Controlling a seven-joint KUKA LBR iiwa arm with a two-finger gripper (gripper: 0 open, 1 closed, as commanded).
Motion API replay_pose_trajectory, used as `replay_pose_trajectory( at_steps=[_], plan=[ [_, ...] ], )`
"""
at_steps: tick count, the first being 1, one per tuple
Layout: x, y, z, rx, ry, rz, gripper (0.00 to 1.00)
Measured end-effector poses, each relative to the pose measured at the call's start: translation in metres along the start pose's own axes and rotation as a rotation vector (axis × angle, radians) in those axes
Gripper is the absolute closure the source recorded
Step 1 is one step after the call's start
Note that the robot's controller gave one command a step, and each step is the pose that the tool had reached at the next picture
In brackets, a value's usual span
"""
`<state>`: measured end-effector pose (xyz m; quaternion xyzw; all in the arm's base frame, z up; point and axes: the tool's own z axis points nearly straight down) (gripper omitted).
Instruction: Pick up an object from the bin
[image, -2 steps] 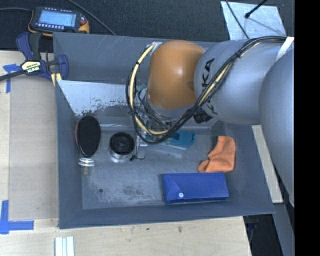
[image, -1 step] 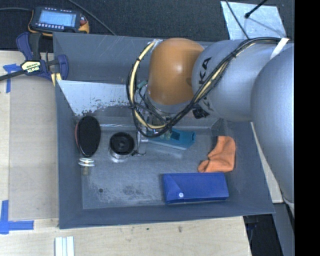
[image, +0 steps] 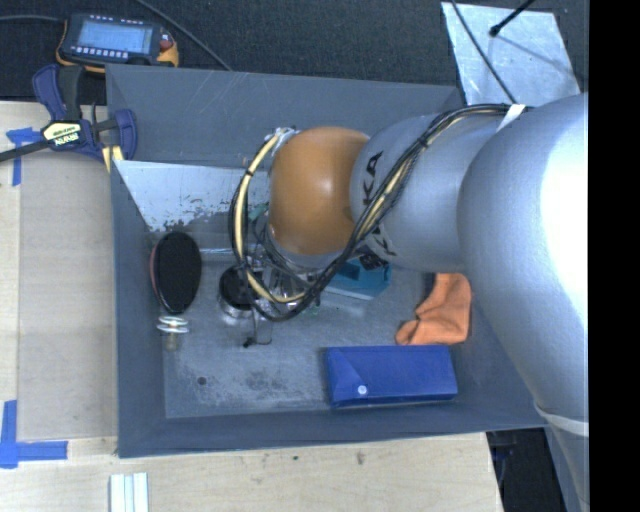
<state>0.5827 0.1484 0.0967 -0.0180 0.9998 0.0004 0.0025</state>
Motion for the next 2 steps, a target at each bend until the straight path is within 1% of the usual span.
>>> replay_pose_trajectory(
  at_steps=[1, 2],
  plan=[
    [-0.0462, 0.0017, 0.0096, -0.004, -0.008, 0.037, 1.00],
    [-0.0435, 0.0005, 0.0140, -0.001, 0.001, 0.038, 0.00]
  ],
)
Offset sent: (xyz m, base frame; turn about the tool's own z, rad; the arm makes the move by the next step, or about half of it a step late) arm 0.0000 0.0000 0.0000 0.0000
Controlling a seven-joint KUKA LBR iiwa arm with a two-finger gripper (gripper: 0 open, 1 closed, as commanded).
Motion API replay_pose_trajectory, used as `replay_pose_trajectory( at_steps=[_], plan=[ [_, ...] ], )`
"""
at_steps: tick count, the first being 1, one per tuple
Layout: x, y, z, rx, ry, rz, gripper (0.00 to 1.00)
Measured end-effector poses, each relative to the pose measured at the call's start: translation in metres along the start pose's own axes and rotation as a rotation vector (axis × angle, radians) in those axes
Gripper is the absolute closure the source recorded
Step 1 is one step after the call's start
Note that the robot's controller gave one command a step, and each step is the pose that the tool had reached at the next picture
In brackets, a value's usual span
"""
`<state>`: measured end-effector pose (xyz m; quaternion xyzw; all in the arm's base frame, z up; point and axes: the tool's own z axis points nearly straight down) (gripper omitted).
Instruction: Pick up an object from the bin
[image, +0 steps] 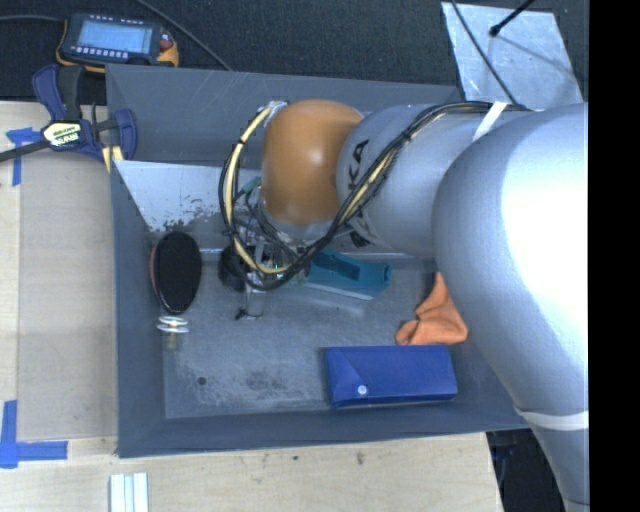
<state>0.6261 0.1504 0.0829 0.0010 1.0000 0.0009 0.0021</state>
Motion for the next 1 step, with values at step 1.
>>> replay_pose_trajectory(
  at_steps=[1],
  plan=[
    [0.0000, -0.0002, 0.0001, 0.000, 0.000, 0.000, 0.00]
  ],
)
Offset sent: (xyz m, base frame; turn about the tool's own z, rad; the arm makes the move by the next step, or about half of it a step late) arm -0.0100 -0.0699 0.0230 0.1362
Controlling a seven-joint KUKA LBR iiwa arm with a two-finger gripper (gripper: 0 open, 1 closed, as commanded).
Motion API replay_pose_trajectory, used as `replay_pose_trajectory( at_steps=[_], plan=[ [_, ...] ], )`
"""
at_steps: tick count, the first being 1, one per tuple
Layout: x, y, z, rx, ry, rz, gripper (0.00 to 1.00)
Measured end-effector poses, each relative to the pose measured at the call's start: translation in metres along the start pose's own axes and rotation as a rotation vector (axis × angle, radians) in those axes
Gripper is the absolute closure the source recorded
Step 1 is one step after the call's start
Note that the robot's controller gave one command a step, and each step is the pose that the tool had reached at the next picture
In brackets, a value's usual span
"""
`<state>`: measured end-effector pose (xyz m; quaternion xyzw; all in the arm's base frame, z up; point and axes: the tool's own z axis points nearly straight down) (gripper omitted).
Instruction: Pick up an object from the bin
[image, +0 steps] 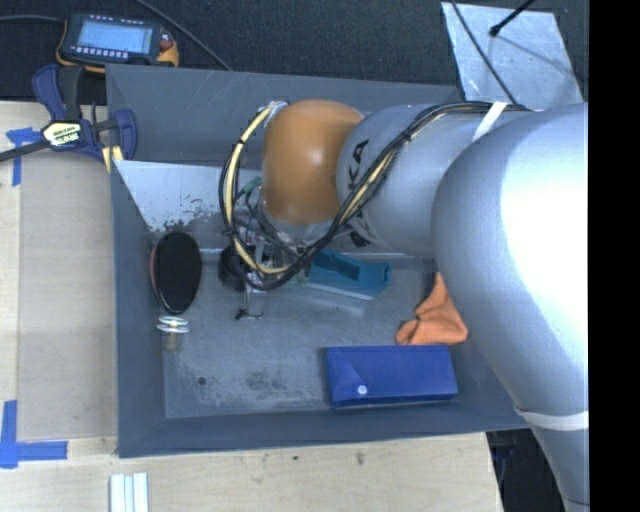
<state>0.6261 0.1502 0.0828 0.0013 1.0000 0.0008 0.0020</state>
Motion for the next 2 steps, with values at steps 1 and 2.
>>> replay_pose_trajectory(
  at_steps=[1, 2],
  plan=[
    [0.006, -0.034, -0.012, -0.001, 0.003, 0.066, 0.00],
    [0.001, -0.057, -0.028, 0.003, 0.000, 0.178, 0.00]
  ],
)
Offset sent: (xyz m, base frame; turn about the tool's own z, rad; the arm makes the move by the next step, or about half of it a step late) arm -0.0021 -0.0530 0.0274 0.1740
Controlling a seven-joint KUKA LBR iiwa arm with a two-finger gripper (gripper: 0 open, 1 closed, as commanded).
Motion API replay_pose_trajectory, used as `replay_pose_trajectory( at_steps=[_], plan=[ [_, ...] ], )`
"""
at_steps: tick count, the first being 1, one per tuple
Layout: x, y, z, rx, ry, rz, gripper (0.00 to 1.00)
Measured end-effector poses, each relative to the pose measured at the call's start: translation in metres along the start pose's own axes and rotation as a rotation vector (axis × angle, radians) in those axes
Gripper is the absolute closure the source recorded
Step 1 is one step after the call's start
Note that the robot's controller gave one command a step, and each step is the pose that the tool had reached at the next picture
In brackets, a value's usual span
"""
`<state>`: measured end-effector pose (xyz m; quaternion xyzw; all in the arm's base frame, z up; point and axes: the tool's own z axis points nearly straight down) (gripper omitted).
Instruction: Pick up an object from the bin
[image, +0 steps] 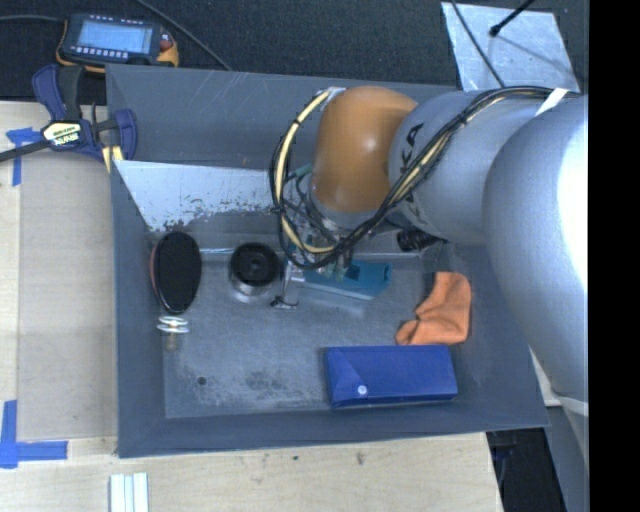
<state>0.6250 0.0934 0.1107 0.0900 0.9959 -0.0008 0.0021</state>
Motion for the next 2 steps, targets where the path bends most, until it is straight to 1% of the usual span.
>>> replay_pose_trajectory(
  at_steps=[1, 2],
  plan=[
    [0.001, 0.016, 0.029, -0.003, 0.000, 0.051, 0.00],
    [0.023, 0.026, 0.040, -0.001, 0.003, 0.151, 0.00]
  ],
)
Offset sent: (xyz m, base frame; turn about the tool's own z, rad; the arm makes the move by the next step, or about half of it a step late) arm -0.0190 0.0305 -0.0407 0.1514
